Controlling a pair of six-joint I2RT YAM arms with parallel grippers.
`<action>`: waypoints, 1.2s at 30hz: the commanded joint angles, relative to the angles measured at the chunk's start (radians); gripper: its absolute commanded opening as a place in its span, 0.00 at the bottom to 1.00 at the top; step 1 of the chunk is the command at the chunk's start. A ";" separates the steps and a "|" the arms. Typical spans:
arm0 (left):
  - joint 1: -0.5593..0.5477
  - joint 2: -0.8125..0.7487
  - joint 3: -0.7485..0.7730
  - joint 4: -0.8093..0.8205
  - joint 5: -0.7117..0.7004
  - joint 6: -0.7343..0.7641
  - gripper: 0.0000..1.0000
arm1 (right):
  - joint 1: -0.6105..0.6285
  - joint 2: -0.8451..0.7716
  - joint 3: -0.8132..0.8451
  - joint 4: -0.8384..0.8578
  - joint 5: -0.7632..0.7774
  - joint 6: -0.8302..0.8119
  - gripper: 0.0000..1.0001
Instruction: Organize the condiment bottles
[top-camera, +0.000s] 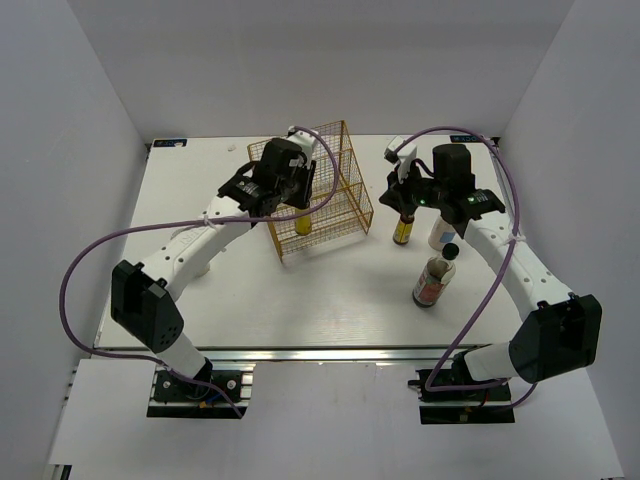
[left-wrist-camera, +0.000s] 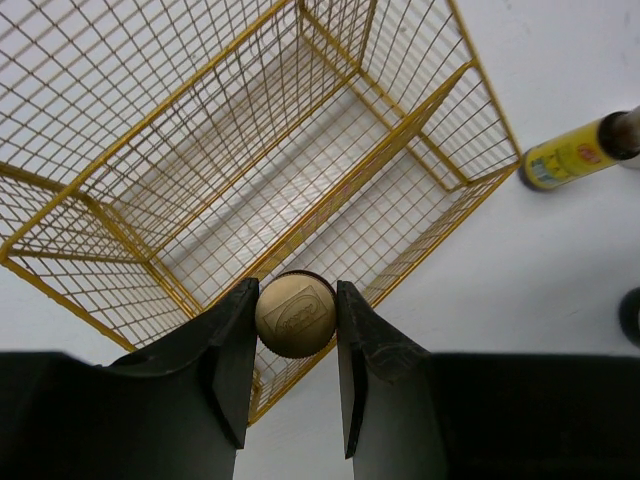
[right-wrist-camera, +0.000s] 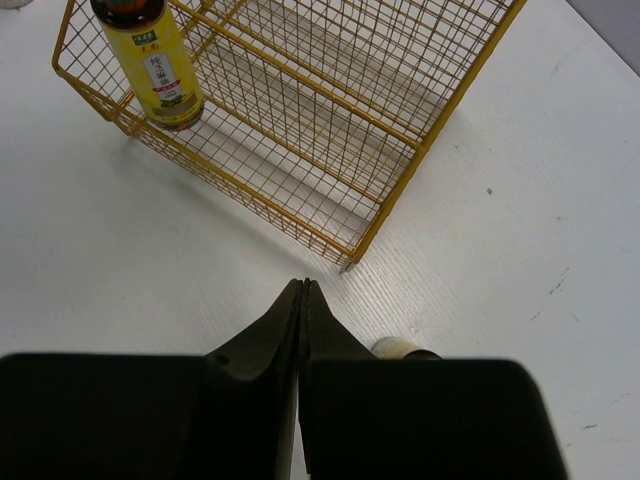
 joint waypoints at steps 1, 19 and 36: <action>-0.001 -0.048 -0.024 0.092 -0.035 0.016 0.00 | -0.006 -0.024 -0.004 0.025 0.010 -0.016 0.00; -0.001 -0.042 -0.191 0.190 -0.054 0.018 0.39 | -0.005 -0.017 -0.013 0.025 0.010 -0.016 0.18; -0.001 -0.139 -0.133 0.135 -0.046 -0.025 0.78 | -0.029 0.013 0.097 -0.079 0.177 0.033 0.61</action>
